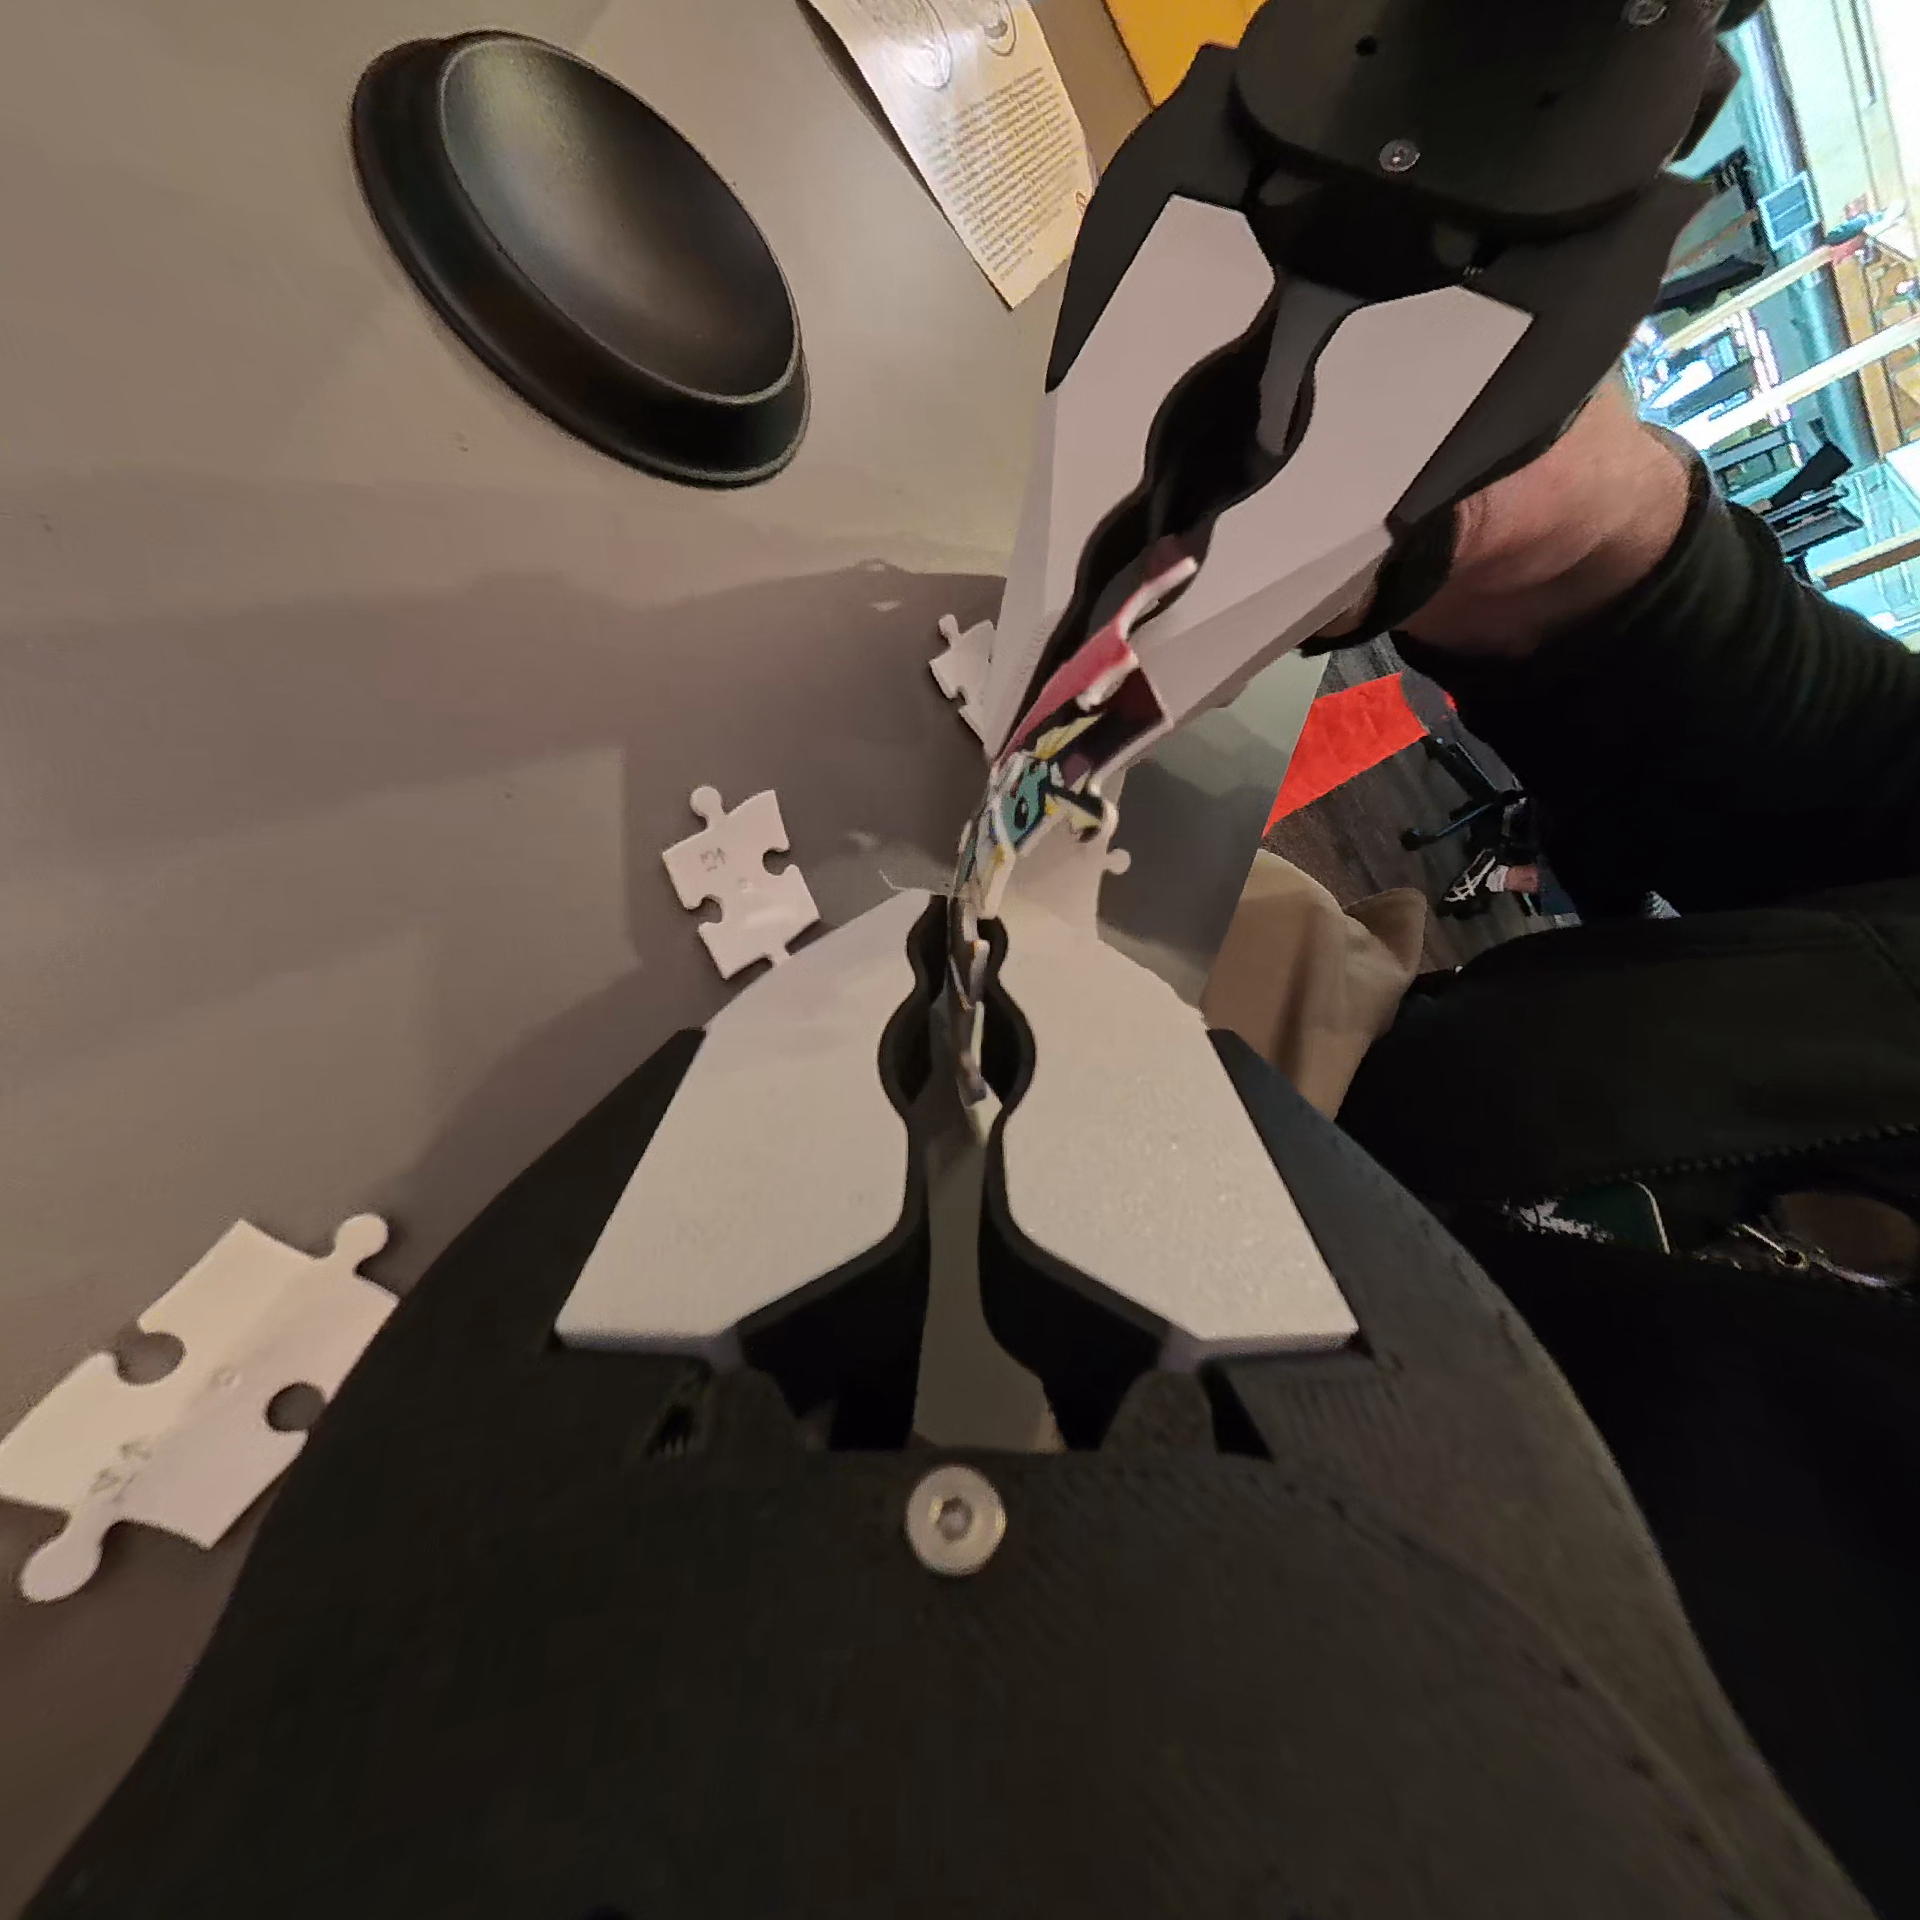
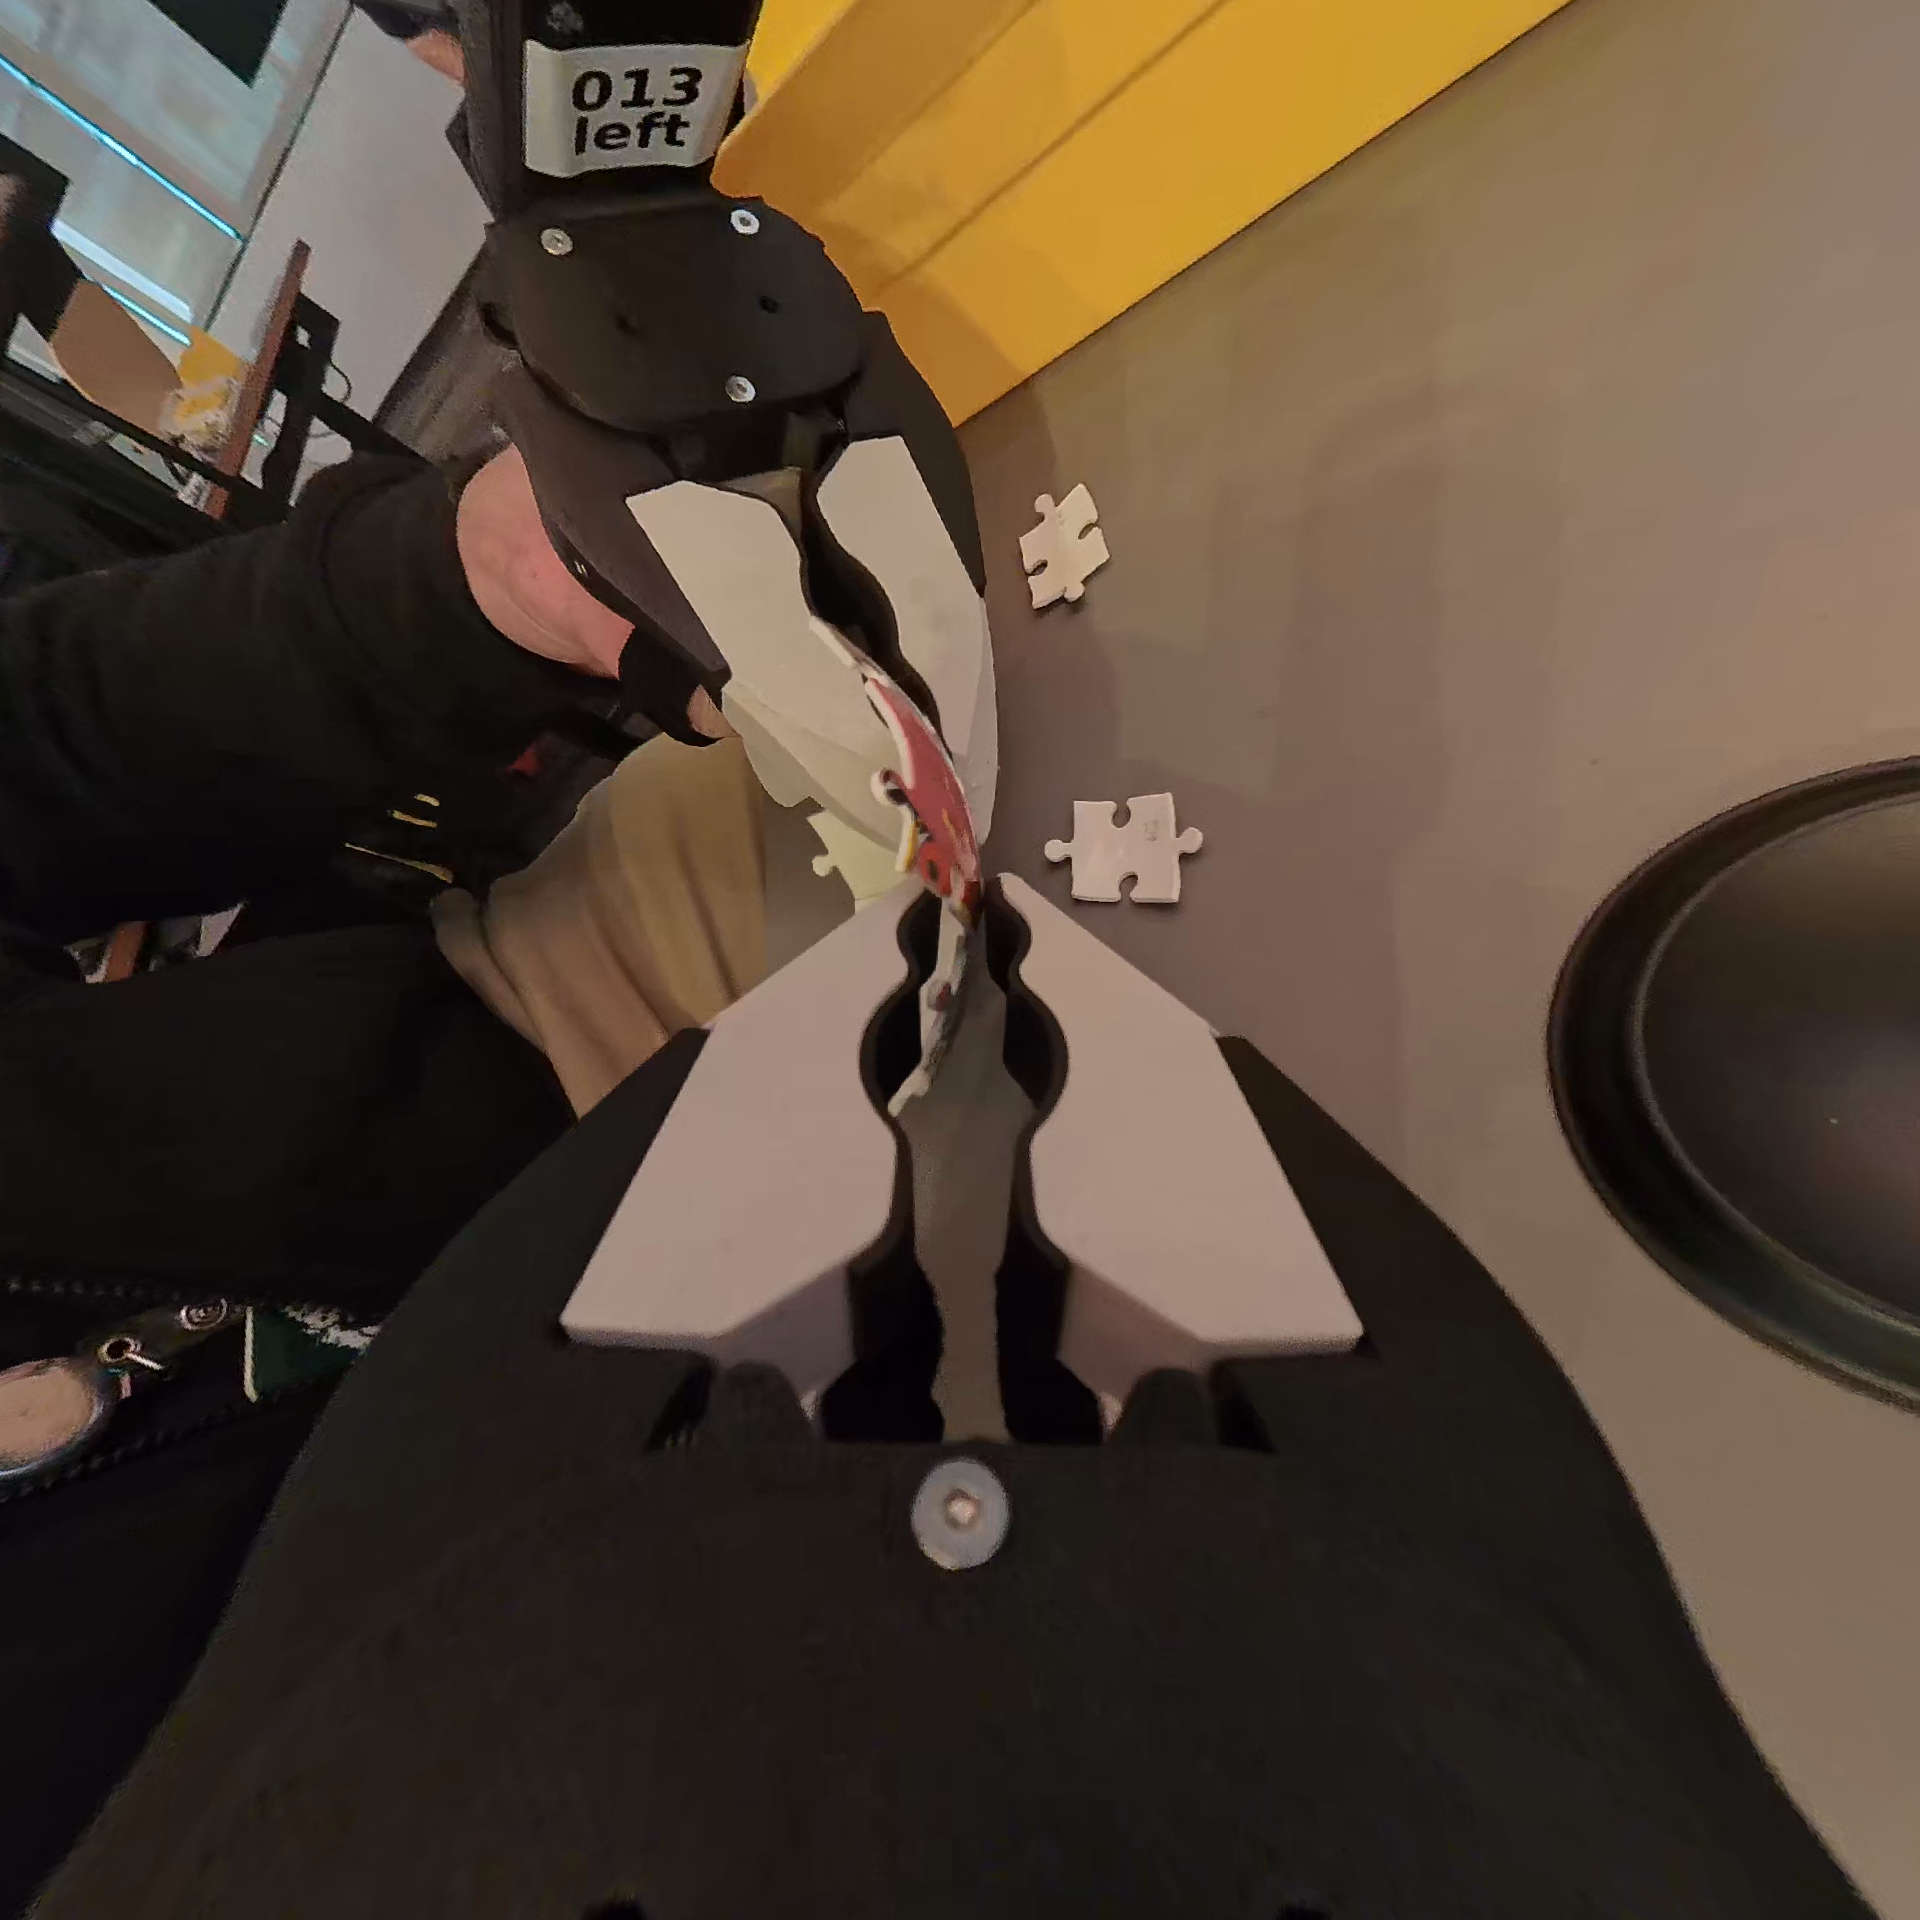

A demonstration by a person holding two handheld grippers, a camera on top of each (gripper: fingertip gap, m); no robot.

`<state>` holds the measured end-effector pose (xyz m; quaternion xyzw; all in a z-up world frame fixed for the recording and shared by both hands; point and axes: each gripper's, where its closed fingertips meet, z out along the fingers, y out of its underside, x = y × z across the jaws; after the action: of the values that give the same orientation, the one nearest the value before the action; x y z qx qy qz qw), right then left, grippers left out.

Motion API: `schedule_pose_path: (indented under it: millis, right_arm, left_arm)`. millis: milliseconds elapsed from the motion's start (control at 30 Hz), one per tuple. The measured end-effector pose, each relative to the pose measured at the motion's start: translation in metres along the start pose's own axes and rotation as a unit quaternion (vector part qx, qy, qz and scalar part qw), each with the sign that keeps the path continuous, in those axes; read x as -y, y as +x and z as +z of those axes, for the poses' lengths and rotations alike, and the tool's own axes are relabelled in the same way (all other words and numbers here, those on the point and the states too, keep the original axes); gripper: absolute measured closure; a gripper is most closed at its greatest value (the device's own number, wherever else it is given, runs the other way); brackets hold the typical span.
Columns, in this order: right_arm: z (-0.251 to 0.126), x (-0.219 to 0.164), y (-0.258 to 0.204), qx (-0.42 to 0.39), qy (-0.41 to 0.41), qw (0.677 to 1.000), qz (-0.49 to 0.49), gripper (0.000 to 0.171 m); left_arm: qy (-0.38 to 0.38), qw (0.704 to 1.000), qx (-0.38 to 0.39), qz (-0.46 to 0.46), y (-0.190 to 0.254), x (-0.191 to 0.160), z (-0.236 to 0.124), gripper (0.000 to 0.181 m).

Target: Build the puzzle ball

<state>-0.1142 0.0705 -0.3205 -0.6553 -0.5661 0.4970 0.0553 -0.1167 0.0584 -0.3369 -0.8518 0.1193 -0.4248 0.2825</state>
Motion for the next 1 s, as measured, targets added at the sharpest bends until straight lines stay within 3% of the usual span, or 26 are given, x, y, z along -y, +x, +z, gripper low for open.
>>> schedule_pose_path:
  millis: [167, 300, 533, 867, 1000]
  right_arm:
    - [-0.002, -0.011, 0.008, -0.013, -0.025, 0.999, 0.017, 0.165]
    - [-0.003, -0.021, 0.015, -0.017, -0.045, 0.998, 0.038, 0.153]
    - [-0.031, -0.022, 0.026, -0.053, -0.025, 0.997, 0.043, 0.153]
    - [-0.068, -0.033, 0.041, -0.113, -0.012, 0.992, 0.052, 0.15]
    - [-0.072, -0.045, 0.045, -0.141, -0.045, 0.988, 0.035, 0.148]
  left_arm:
    - [-0.009, 1.0, 0.02, -0.023, -0.008, -0.003, 0.002, 0.178]
    - [-0.02, 0.998, 0.04, -0.05, -0.016, -0.01, 0.007, 0.178]
    - [-0.009, 0.995, 0.052, -0.086, -0.024, -0.012, 0.005, 0.174]
    - [-0.001, 0.994, 0.06, -0.087, -0.024, -0.013, -0.001, 0.165]
    - [-0.027, 0.992, 0.105, -0.06, -0.03, -0.021, -0.007, 0.169]
